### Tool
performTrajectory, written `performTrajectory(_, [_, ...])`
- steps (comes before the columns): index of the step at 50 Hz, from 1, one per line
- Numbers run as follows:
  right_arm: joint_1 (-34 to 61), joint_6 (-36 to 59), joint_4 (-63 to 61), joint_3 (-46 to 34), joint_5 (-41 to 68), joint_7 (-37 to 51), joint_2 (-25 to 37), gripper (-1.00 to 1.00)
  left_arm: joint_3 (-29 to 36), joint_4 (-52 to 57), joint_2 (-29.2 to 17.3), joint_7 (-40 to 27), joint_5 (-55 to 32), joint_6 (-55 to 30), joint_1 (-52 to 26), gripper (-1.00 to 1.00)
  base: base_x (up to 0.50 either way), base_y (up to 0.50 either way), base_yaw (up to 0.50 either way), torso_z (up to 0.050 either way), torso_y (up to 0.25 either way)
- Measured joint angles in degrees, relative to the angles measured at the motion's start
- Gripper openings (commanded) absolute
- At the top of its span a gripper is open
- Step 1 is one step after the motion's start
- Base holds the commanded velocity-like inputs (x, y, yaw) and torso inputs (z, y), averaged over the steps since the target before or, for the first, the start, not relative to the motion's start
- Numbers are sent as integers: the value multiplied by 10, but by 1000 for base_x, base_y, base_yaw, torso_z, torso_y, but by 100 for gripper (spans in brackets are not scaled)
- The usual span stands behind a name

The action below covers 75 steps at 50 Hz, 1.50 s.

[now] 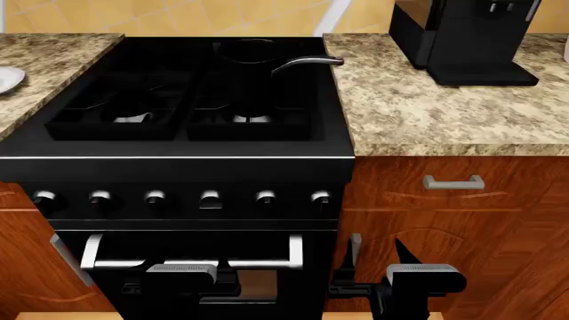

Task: Frozen meat rests on a plate on the counter. Retrieve the meat and place it in a pot on a burner. Then turn the burner on.

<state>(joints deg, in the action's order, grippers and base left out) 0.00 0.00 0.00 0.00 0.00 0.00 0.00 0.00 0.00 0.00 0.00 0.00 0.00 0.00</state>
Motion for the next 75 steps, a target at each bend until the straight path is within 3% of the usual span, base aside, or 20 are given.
performTrajectory(14, [1, -18, 15, -15, 21, 14, 17, 100, 17, -13, -19, 22, -50, 9, -2, 100, 0, 0, 0, 46, 0])
performTrajectory(75, [25, -53, 60, -79, 68, 48, 60, 100, 63, -64, -62, -2, -117, 30, -29, 100, 0, 500, 0, 50, 0])
